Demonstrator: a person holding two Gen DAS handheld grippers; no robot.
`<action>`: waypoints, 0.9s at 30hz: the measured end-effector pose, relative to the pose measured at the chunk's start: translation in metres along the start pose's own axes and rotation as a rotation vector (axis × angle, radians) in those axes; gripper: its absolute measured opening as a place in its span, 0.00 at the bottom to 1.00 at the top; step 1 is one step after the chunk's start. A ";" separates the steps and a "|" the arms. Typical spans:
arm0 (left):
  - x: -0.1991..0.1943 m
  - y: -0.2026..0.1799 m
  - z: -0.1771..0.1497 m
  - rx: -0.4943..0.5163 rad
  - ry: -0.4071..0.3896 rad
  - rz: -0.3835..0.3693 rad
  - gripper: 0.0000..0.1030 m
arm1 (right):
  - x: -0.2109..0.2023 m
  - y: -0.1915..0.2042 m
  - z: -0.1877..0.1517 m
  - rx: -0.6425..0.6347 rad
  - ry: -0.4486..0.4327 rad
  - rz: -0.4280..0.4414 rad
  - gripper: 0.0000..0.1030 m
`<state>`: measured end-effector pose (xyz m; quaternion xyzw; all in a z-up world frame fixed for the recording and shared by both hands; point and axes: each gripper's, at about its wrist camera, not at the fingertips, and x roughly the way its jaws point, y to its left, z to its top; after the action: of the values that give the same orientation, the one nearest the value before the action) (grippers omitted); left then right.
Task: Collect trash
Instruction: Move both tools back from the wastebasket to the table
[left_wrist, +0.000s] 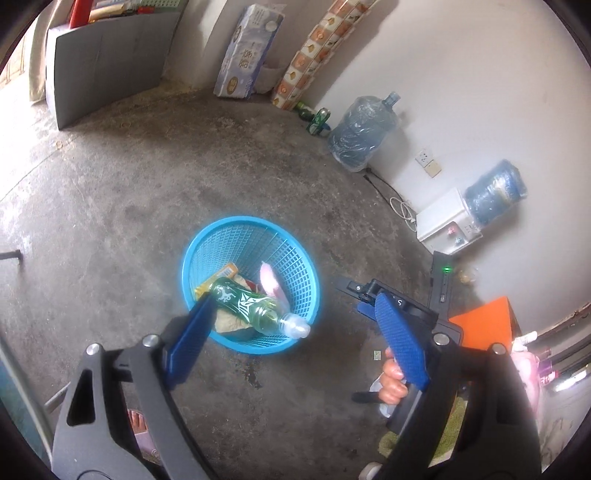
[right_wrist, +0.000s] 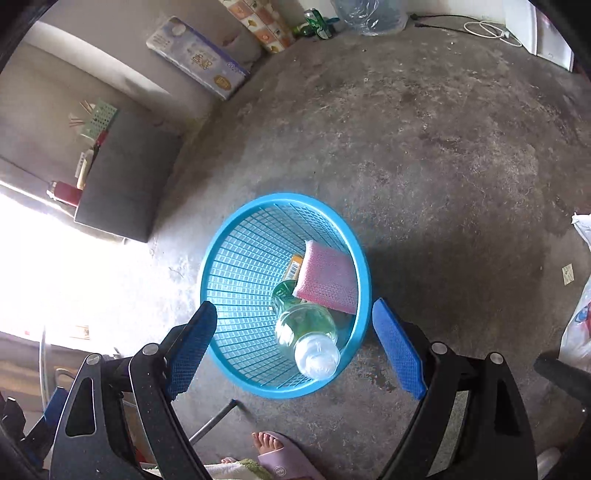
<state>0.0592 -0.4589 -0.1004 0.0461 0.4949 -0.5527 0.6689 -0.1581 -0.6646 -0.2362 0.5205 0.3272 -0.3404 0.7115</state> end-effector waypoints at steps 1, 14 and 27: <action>-0.014 -0.003 -0.004 0.014 -0.021 0.004 0.82 | -0.009 0.002 -0.007 -0.006 -0.004 0.017 0.81; -0.196 0.035 -0.101 -0.022 -0.172 0.170 0.89 | -0.106 0.046 -0.091 -0.144 0.019 0.190 0.81; -0.352 0.116 -0.169 -0.230 -0.505 0.458 0.90 | -0.115 0.255 -0.169 -0.551 0.163 0.361 0.81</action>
<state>0.0826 -0.0672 0.0091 -0.0579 0.3499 -0.3231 0.8774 -0.0301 -0.4278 -0.0509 0.3839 0.3653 -0.0648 0.8456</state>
